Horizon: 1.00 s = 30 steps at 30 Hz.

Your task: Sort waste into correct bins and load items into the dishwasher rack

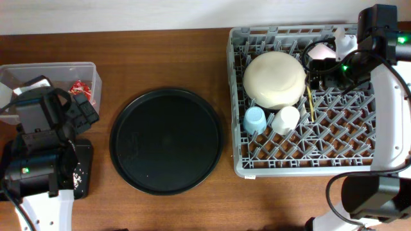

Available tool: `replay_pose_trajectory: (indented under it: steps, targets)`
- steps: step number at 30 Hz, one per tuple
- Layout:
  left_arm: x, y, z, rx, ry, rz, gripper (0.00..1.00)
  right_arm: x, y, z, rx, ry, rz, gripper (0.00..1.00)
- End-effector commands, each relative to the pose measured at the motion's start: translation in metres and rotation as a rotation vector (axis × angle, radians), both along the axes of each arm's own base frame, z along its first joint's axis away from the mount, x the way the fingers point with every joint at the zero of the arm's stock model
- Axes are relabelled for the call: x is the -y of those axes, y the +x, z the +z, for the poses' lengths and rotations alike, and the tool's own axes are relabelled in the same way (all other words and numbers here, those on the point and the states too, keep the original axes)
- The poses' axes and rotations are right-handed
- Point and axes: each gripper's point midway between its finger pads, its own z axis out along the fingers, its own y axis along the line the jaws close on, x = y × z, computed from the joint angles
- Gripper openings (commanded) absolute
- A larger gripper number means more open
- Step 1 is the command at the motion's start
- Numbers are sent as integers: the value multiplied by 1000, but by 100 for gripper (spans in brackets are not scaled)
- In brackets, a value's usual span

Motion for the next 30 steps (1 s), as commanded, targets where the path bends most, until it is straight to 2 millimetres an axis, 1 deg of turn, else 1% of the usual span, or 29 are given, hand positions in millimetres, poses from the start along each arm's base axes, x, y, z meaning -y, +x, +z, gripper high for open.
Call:
replay_pose_trajectory:
  steps: [1, 2, 4, 5, 7, 8, 9, 10, 11, 12, 13, 15, 17, 18, 19, 20, 21, 22, 24, 25, 26, 29, 30]
  targets:
    - [-2, -1, 3, 9, 6, 12, 99, -2, 1, 4, 12, 14, -4, 98]
    - [-2, -1, 3, 9, 6, 12, 99, -2, -2, 10, 28, 10, -4, 98]
    - [-2, -1, 3, 9, 6, 12, 99, -3, -12, 33, 94, 0, -4, 98]
    - [-2, -1, 3, 9, 6, 12, 99, -5, -24, 57, 164, -11, -3, 98]
    - [-2, -1, 3, 9, 6, 12, 99, -10, -52, 99, 295, -32, -2, 98]
    - [-2, -1, 3, 9, 6, 12, 99, -13, -71, 123, 373, -44, -2, 98]
    - [-2, -1, 3, 9, 6, 12, 99, -15, -86, 138, 428, -53, -1, 98]
    - [-2, -1, 3, 9, 6, 12, 99, -18, -105, 157, 497, -64, 0, 98]
    - [-2, -1, 3, 9, 6, 12, 99, -24, -130, 177, 581, -75, 8, 98]
    - [-2, -1, 3, 9, 6, 12, 99, -33, -151, 191, 648, -77, 33, 98]
    - [-2, -1, 3, 9, 6, 12, 99, -46, -178, 206, 729, -70, 82, 98]
    - [-2, -1, 3, 9, 6, 12, 99, -60, -217, 222, 835, -53, 146, 98]
    - [-2, -1, 3, 9, 6, 12, 99, -66, -260, 224, 921, -37, 189, 98]
    - [-2, -1, 3, 9, 6, 12, 100, -67, -284, 220, 970, -33, 203, 98]
    - [-2, -1, 3, 9, 6, 12, 99, -66, -293, 216, 996, -32, 204, 98]
    - [-2, -1, 3, 9, 6, 12, 99, -65, -308, 210, 1054, -35, 202, 98]
    - [-2, -1, 3, 9, 6, 12, 99, -65, -317, 202, 1110, -37, 200, 98]
    - [-2, -1, 3, 9, 6, 12, 99, -65, -321, 195, 1154, -40, 199, 98]
    - [-2, -1, 3, 9, 6, 12, 99, -65, -322, 177, 1229, -44, 195, 98]
    - [-2, -1, 3, 9, 6, 12, 99, -65, -317, 166, 1263, -44, 191, 98]
    - [-2, -1, 3, 9, 6, 12, 99, -67, -306, 150, 1303, -41, 196, 98]
    - [-2, -1, 3, 9, 6, 12, 99, -70, -277, 131, 1390, -40, 202, 98]
    - [-2, -1, 3, 9, 6, 12, 99, -71, -263, 126, 1422, -42, 201, 98]
